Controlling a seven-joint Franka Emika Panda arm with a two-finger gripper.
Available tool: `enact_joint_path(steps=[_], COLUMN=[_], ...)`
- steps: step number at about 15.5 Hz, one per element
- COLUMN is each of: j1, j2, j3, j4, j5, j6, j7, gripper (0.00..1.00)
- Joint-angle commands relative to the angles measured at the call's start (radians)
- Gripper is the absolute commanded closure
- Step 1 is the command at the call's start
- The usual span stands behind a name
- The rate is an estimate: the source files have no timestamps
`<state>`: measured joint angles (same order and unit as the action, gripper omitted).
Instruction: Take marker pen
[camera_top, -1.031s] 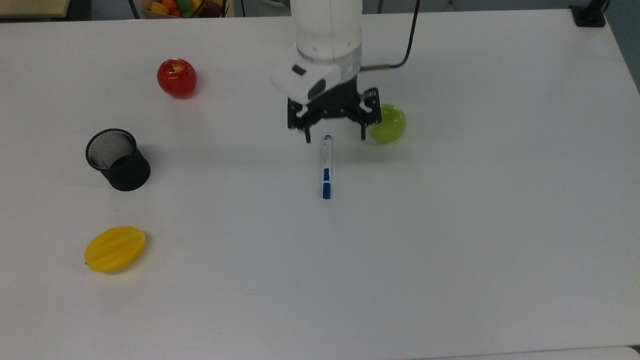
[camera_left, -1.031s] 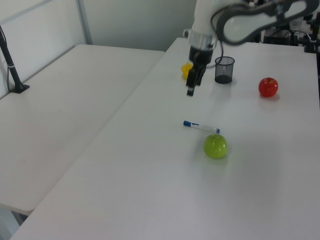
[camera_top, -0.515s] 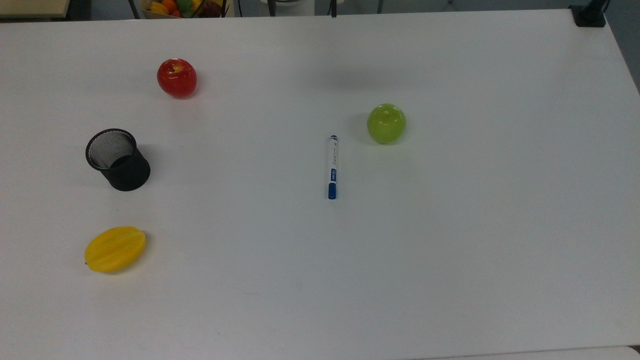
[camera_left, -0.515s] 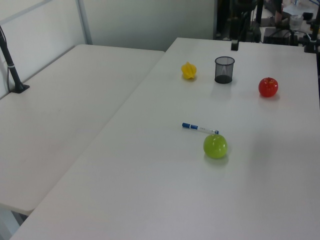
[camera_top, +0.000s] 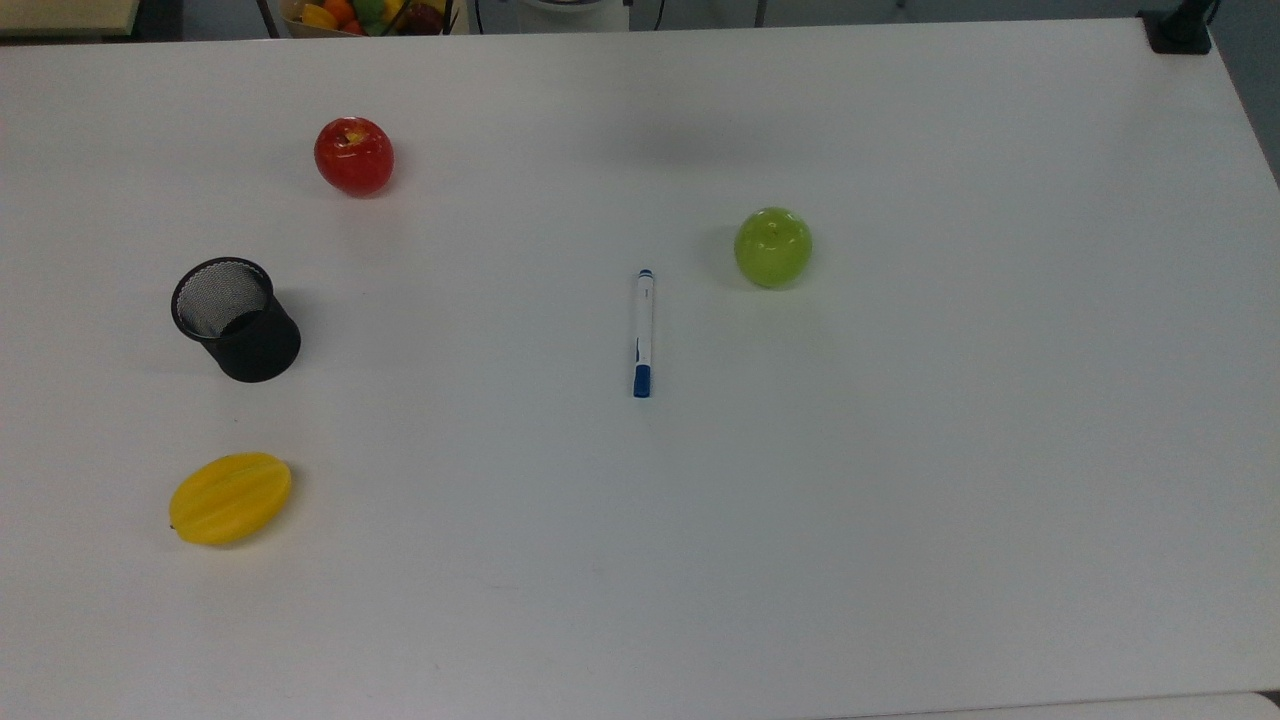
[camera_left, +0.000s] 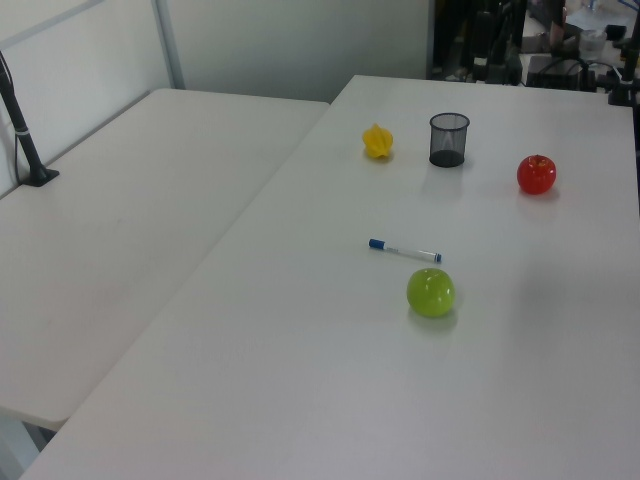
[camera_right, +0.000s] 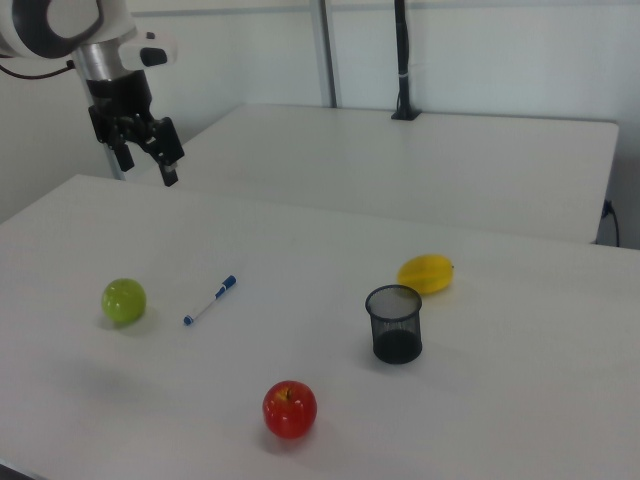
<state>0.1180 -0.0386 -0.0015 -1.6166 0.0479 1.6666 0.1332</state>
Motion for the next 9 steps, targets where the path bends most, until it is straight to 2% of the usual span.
enact_joint_path(steps=[1, 3, 9], j1=[0.046, 0.042, 0.045], j2=[0.017, 0.016, 0.014], j3=[-0.072, -0.074, -0.074], j4=[-0.023, -0.025, -0.025], j5=[0.0, 0.0, 0.0], j6=[0.079, 0.079, 0.079], j7=[-0.188, -0.227, -0.225], gripper=[0.0, 0.0, 0.0])
